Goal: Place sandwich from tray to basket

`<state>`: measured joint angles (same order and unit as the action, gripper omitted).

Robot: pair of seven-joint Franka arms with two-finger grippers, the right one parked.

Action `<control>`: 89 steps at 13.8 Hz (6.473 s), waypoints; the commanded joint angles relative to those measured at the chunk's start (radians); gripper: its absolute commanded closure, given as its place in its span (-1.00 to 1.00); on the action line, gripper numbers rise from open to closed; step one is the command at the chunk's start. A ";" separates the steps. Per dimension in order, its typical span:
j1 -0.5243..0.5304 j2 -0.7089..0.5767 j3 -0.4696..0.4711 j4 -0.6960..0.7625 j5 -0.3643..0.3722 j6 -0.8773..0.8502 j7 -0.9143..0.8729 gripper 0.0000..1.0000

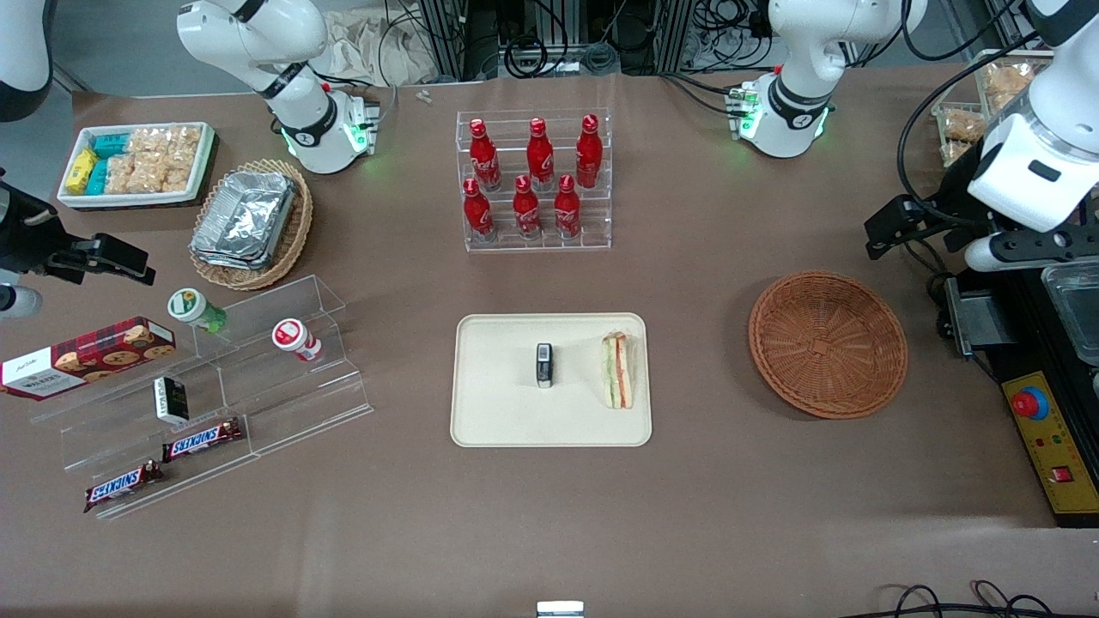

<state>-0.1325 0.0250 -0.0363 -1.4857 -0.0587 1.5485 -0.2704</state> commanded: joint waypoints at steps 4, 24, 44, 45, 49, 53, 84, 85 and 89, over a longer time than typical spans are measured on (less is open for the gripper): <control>-0.009 -0.002 0.006 0.031 0.011 -0.065 -0.010 -1.00; -0.022 0.687 -0.570 0.024 0.430 0.485 -0.627 -1.00; 0.023 0.519 -0.570 -0.021 0.318 0.446 -0.687 1.00; 0.042 0.469 -0.565 -0.028 0.291 0.432 -0.687 1.00; 0.076 0.337 -0.449 -0.036 0.144 0.372 -0.696 1.00; 0.054 0.242 -0.239 -0.097 -0.001 0.300 -0.699 1.00; 0.051 0.176 0.096 -0.688 -0.067 0.747 -0.488 -1.00; 0.053 0.130 0.096 -0.662 -0.066 0.660 -0.424 -1.00; 0.050 -0.041 0.079 -0.579 -0.061 0.428 -0.317 -1.00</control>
<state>-0.0759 0.0808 0.0510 -2.0706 -0.1136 2.0455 -0.6439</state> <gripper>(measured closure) 0.075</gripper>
